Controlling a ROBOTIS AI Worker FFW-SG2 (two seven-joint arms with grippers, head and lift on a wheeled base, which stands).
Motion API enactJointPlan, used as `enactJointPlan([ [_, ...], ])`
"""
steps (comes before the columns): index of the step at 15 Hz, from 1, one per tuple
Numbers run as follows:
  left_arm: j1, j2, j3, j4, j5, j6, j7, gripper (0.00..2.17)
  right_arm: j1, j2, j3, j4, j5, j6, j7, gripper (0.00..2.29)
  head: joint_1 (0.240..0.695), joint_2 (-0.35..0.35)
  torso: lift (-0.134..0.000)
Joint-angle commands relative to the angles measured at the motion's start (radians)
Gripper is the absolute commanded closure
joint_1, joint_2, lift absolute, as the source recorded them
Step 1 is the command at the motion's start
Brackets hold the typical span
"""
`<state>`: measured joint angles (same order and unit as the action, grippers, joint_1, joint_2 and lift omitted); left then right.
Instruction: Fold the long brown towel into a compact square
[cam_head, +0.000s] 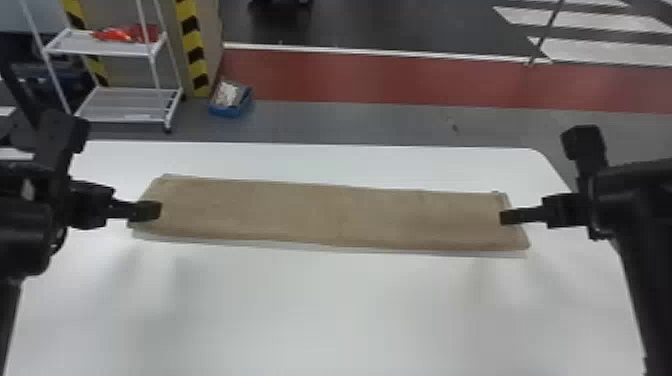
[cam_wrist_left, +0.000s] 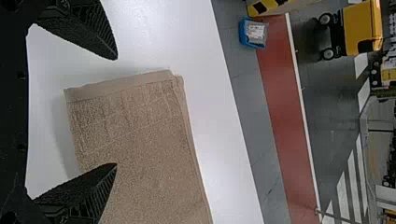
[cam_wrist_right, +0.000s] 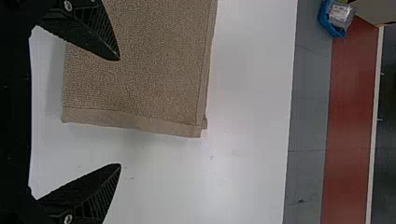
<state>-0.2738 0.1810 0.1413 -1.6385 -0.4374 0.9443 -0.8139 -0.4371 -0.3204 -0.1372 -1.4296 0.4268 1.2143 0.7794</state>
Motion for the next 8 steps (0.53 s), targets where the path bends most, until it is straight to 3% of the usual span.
enactJointPlan([
  [1,-0.002,0.000,0.001,0.002,0.000,0.000,0.002,0.07,-0.002,0.000,-0.001,0.000,0.001,0.000,0.000,0.07,0.695,-0.100,-0.120],
  [8,-0.007,0.000,0.004,0.003,0.003,-0.003,0.005,0.07,-0.005,0.001,-0.002,0.001,0.001,0.000,0.000,0.07,0.695,-0.097,-0.120],
])
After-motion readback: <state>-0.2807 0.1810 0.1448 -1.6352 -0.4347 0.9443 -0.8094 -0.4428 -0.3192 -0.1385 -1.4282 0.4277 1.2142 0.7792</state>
